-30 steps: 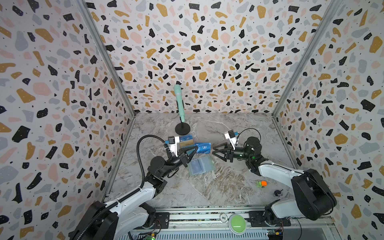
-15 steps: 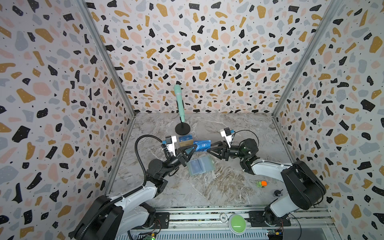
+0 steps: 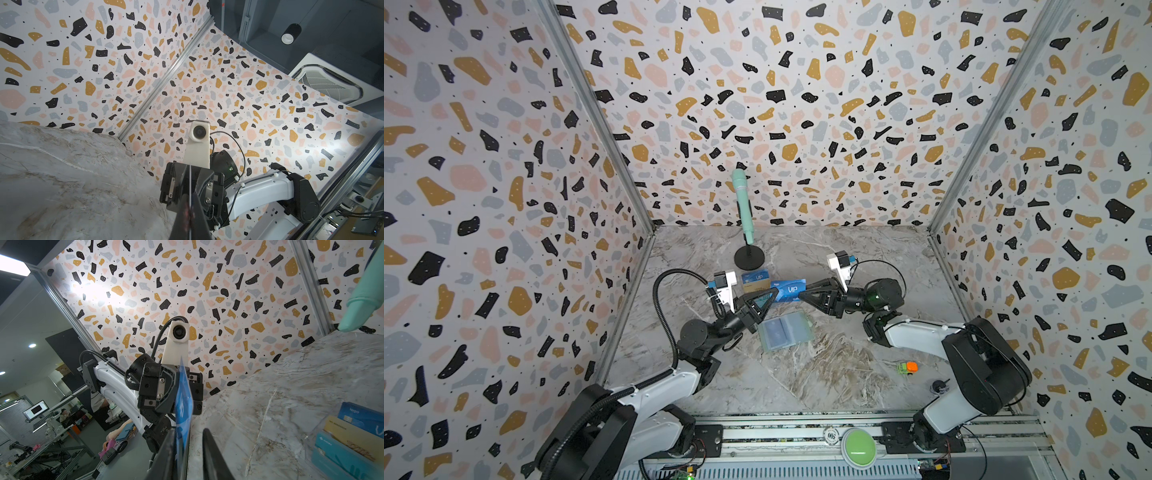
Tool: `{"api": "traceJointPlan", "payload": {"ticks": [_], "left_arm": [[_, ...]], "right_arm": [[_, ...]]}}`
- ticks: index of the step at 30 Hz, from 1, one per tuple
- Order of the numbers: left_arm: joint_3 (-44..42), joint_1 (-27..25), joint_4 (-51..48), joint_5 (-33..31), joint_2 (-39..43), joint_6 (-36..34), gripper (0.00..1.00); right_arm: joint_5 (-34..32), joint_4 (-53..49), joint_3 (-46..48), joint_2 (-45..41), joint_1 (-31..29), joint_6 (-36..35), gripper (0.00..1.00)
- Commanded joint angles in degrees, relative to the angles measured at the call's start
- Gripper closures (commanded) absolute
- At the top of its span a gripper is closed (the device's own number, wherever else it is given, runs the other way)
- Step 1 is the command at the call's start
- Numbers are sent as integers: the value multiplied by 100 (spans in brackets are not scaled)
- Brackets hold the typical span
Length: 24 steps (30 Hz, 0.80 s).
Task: Take the credit cards out of the card holder
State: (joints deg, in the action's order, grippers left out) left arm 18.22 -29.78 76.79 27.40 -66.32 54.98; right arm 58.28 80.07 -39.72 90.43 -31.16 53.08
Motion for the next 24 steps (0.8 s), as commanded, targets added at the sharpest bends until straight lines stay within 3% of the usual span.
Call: {"api": "traceJointPlan", "payload": {"ticks": [1, 24], "left_arm": [[-72, 7, 656, 169, -51, 39, 100], [-169, 7, -13, 60, 513, -708, 100]], "right_arm": [[122, 548, -185, 68, -24, 357, 79], [317, 666, -176, 150, -183, 560, 86]]}}
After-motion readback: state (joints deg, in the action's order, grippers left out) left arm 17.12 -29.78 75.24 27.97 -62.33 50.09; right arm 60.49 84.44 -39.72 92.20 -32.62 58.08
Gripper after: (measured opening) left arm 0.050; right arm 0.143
